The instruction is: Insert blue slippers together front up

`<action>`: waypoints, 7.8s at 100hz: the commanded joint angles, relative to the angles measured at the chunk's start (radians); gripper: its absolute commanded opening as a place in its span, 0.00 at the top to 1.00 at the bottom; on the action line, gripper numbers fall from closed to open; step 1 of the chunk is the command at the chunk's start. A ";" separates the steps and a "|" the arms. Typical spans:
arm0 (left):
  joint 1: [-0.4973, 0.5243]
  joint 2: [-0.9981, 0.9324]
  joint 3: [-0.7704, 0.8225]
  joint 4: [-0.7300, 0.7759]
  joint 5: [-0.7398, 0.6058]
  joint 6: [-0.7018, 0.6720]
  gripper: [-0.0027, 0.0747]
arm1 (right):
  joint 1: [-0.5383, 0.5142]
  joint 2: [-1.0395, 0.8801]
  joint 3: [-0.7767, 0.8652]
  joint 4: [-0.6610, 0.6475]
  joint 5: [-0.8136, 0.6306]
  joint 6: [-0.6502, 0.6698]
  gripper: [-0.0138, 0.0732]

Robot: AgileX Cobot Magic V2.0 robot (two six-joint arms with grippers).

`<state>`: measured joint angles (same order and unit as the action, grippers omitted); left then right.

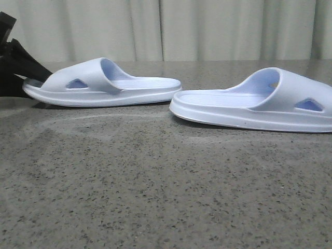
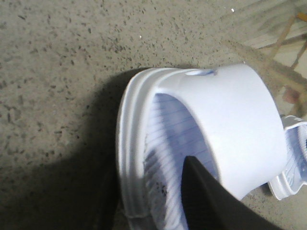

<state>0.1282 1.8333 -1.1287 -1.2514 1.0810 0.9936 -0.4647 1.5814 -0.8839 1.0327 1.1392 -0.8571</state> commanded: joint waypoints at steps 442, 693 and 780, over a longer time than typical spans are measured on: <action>-0.005 -0.084 -0.342 0.120 0.186 -0.250 0.46 | 0.100 0.126 -0.528 0.243 0.170 0.048 0.58; -0.301 -1.597 0.738 0.585 -0.858 -0.337 0.95 | 0.501 -1.353 0.575 -0.250 -0.816 0.222 0.94; -0.301 -1.597 0.738 0.624 -0.920 -0.339 0.95 | 0.501 -1.353 0.575 -0.242 -0.816 0.222 0.94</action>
<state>-0.1662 0.2252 -0.3639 -0.6417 0.2512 0.6575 0.0339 0.2236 -0.2792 0.7701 0.3868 -0.6293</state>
